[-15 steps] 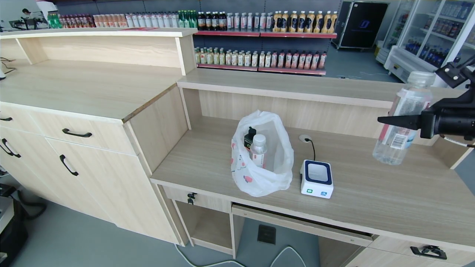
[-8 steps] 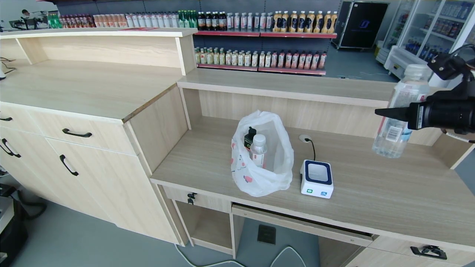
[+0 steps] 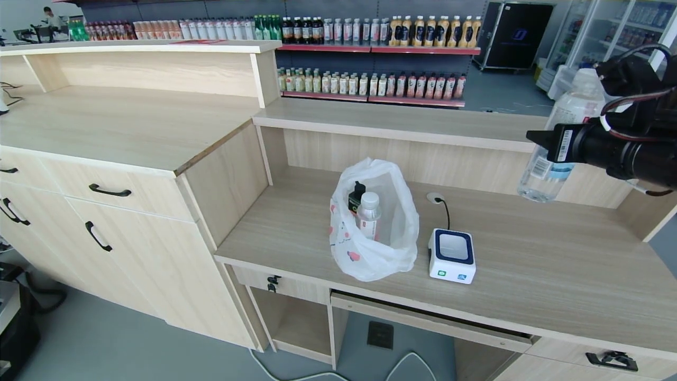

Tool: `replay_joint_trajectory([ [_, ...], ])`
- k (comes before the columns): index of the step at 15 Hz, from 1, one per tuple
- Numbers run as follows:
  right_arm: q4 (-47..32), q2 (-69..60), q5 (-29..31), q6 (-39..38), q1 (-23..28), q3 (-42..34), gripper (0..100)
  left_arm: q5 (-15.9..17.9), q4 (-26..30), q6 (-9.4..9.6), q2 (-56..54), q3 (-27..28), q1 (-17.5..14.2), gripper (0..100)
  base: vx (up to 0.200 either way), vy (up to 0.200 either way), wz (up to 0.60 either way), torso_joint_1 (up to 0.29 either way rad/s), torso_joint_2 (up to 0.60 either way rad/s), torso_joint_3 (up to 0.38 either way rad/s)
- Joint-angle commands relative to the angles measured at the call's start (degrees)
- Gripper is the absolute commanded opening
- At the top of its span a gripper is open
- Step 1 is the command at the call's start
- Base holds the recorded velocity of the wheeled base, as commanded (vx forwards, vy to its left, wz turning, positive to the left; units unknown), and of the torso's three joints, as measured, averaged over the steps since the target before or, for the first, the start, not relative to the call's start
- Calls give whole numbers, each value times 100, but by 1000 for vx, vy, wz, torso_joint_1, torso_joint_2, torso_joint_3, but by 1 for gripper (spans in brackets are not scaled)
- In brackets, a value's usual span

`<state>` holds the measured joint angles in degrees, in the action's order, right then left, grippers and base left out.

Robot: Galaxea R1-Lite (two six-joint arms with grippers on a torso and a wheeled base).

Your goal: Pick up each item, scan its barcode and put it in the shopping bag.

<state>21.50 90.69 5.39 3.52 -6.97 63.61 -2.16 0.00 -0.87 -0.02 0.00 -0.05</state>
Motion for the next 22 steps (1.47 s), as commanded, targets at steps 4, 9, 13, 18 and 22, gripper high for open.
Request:
replay_joint_trajectory([
  [4,671,432,59,17,-111,-59,0,-4,0,-1,2,0,-4,100,0,0,600,1,4,5],
  [9,1611,1232,32,175,381,-138,0,-4,0,-1,2,0,-4,100,0,0,120,0,0,0],
  [13,2358,1953,-73,623,785,-235,0,-4,0,-1,2,0,-4,100,0,0,0,0,0,0],
  [18,2525,2612,-284,623,829,-270,0,-13,0,-1,2,0,-4,100,0,0,0,0,0,0],
  [22,2824,3016,-574,606,829,-226,0,-4,0,-1,2,0,-4,100,0,0,0,0,0,0],
])
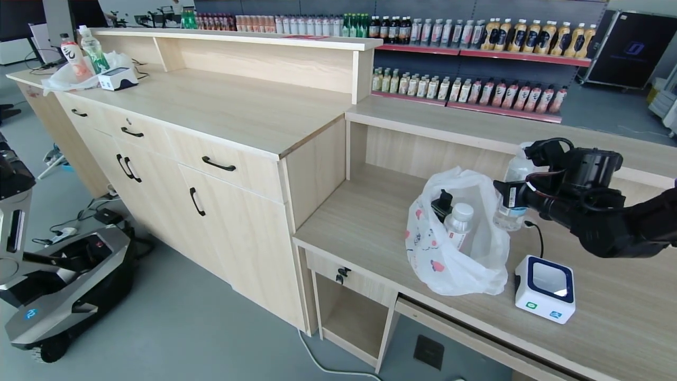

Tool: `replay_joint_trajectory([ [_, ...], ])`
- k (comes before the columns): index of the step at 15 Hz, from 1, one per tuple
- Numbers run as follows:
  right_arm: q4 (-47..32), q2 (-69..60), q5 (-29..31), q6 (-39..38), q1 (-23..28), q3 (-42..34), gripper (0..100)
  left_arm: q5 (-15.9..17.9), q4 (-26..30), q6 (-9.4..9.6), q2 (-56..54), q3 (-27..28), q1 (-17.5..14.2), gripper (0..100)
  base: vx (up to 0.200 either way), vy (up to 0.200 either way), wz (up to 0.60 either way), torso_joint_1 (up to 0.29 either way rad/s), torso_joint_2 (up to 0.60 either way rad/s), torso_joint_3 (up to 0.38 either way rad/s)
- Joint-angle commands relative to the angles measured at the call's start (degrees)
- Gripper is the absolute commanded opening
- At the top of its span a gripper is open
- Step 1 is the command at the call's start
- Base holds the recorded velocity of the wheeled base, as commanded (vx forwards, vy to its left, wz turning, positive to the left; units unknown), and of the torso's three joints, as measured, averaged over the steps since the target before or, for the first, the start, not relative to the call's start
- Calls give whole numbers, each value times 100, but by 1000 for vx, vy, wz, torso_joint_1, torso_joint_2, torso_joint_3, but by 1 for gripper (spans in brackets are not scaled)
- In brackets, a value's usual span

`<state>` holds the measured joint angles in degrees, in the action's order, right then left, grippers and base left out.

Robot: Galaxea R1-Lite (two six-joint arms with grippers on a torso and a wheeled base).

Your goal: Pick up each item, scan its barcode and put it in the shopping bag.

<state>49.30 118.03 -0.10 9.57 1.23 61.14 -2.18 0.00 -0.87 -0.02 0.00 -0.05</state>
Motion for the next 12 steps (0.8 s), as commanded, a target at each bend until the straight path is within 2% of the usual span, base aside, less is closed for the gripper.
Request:
replay_joint_trajectory([
  [1,133,396,-25,1,0,21,0,-2,0,-1,2,0,-4,100,0,0,0,0,0,0],
  [7,493,871,-298,-43,-9,65,0,-2,0,-1,2,0,-4,100,0,0,0,0,0,0],
  [9,607,959,-693,-122,-18,100,0,-2,0,-1,2,0,-4,100,0,0,0,0,0,0],
  [12,634,994,-729,-122,-35,100,0,-10,0,-1,2,0,-4,100,0,0,0,0,0,0],
])
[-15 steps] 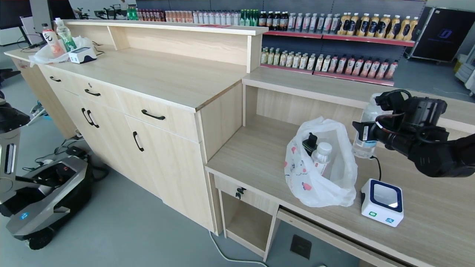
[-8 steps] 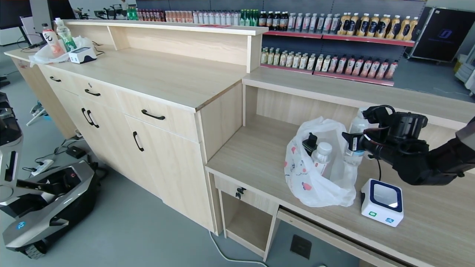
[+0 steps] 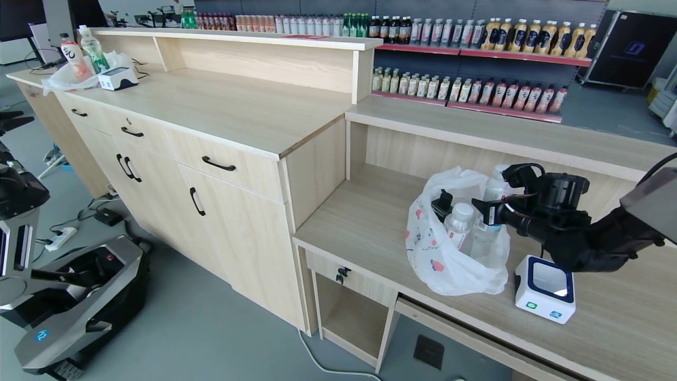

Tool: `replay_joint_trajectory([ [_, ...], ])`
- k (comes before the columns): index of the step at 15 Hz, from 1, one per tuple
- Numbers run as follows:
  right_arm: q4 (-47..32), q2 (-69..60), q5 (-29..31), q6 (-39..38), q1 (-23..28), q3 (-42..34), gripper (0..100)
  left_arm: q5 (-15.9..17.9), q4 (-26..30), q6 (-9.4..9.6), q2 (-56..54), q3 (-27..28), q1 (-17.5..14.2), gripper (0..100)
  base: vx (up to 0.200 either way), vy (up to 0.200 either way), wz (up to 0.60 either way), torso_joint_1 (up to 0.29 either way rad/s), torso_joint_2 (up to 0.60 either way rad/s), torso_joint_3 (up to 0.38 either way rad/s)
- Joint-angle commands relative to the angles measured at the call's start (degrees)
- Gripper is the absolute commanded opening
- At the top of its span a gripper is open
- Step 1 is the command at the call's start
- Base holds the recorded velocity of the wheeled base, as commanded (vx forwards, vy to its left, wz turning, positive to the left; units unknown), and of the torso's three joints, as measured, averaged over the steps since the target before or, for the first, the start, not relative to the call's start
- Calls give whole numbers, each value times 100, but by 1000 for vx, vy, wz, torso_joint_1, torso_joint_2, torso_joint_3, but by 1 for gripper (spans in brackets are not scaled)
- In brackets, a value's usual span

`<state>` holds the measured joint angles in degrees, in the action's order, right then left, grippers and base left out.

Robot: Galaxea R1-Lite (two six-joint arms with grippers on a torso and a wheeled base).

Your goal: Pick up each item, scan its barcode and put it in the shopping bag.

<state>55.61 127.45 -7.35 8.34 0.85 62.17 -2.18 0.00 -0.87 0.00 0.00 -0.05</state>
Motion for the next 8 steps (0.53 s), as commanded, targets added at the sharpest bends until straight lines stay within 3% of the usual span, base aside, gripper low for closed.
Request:
replay_joint_trajectory([
  [1,2,96,-3,1,3,-3,0,-2,0,-1,0,0,-4,100,0,0,0,0,0,0],
  [8,319,421,-170,1,29,-3,0,-2,0,-1,0,0,-4,100,0,0,0,0,0,0],
])
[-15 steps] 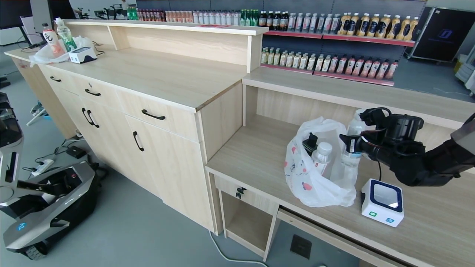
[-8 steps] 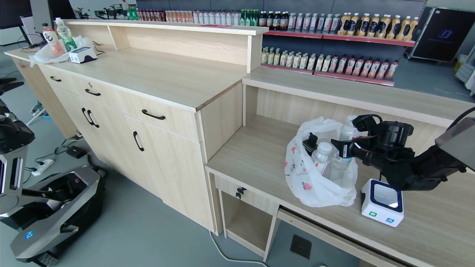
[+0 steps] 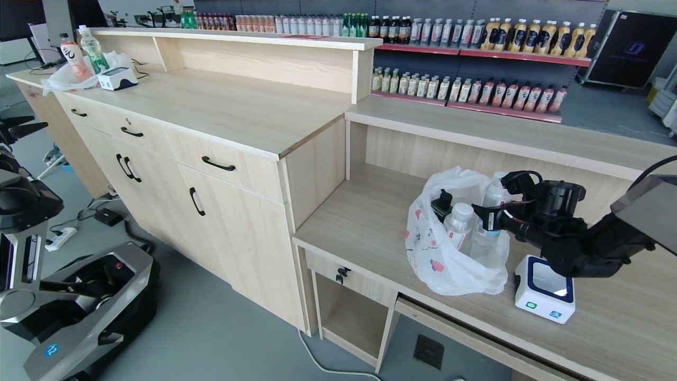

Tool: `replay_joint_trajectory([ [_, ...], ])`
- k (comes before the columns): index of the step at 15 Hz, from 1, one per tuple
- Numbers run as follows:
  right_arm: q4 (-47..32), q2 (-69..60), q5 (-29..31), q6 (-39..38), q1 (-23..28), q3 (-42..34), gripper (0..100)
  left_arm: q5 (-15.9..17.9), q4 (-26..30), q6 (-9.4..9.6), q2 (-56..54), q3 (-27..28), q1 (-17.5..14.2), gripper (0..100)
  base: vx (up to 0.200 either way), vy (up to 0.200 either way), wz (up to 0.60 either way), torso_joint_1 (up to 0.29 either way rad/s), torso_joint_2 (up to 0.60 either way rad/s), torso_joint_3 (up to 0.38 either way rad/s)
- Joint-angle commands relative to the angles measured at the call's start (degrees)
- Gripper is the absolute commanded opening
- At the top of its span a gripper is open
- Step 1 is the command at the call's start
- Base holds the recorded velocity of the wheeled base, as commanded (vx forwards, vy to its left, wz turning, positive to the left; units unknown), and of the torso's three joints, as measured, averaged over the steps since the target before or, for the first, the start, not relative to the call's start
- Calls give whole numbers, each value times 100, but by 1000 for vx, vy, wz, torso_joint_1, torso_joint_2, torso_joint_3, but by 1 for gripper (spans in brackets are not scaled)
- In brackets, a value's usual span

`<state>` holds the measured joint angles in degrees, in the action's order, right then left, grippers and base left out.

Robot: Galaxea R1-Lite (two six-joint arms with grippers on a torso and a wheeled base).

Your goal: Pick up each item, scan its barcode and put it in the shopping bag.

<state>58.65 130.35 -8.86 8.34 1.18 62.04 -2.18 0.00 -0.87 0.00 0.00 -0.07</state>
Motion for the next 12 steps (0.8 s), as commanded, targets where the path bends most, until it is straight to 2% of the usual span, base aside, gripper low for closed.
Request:
replay_joint_trajectory([
  [1,164,201,-133,1,-13,10,0,-2,0,-1,0,0,-1,100,0,0,0,0,0,0],
  [12,560,649,-142,54,5,54,0,-2,0,-1,0,0,-1,100,0,0,0,0,0,0],
])
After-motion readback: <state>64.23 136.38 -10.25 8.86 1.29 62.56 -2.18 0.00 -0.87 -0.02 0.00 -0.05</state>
